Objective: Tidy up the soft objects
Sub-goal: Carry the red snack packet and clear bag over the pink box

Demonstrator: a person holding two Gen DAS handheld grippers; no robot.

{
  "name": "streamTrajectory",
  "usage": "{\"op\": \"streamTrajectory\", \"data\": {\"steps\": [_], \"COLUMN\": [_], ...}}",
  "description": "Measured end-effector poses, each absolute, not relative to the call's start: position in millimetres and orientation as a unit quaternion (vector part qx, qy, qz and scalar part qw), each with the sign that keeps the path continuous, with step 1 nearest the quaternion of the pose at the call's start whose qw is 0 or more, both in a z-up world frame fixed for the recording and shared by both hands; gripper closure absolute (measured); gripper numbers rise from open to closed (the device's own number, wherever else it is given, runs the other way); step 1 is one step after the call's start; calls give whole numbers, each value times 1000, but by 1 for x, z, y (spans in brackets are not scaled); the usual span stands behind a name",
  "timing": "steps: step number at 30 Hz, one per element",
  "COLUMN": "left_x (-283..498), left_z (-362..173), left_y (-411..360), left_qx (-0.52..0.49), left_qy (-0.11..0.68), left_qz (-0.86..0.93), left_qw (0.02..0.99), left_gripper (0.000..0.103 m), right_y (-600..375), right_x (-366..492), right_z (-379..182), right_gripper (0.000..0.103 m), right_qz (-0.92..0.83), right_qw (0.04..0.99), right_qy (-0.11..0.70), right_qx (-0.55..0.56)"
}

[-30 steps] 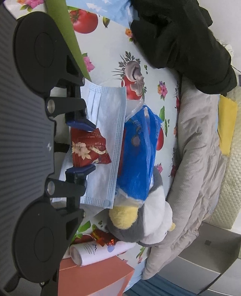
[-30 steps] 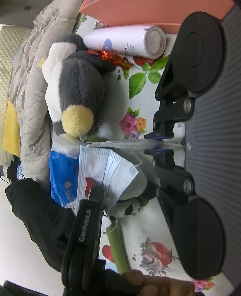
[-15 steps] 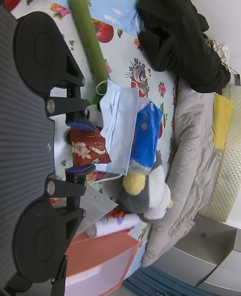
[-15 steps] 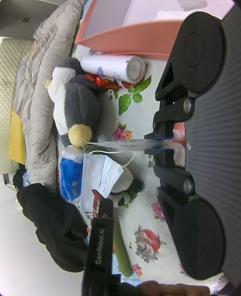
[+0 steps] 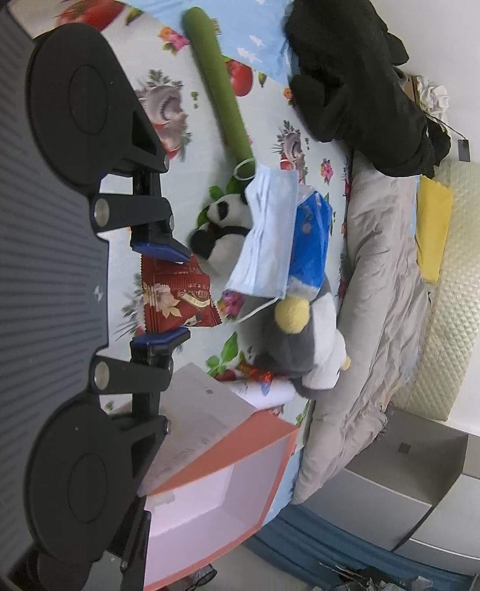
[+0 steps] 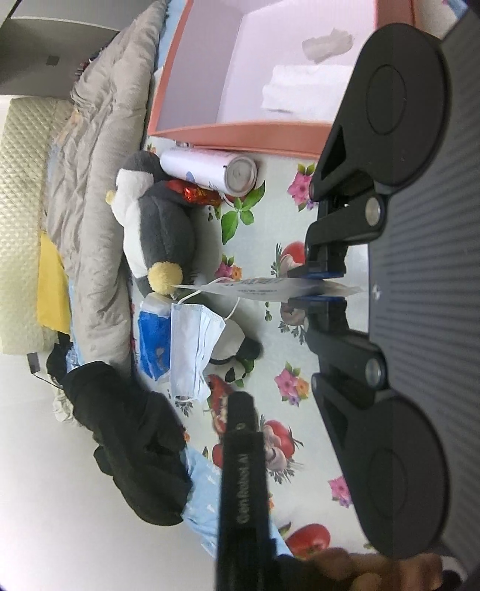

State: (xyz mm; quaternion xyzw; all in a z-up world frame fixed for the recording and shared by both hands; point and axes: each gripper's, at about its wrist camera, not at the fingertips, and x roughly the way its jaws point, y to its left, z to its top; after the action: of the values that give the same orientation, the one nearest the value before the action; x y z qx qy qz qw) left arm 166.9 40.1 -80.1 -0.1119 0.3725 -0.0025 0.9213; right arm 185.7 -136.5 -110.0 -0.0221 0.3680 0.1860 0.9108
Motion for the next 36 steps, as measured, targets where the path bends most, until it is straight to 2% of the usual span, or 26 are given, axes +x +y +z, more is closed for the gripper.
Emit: {"op": "streamTrajectory", "data": {"steps": [20, 36], "left_x": [81, 76], "left_z": [-43, -31], "left_y": [-12, -63], "left_qx": [-110, -87], "left_qy": [349, 355], "left_qz": [-40, -98], "left_qw": [930, 926], "left_gripper": [59, 59], "right_y": [-187, -229], "right_x": [101, 72], "right_z": [-72, -58], "right_gripper": [91, 91], "right_qz": [156, 105], "right_qw": [932, 944], "right_qy": [326, 314], "right_qx": [-1, 12]}}
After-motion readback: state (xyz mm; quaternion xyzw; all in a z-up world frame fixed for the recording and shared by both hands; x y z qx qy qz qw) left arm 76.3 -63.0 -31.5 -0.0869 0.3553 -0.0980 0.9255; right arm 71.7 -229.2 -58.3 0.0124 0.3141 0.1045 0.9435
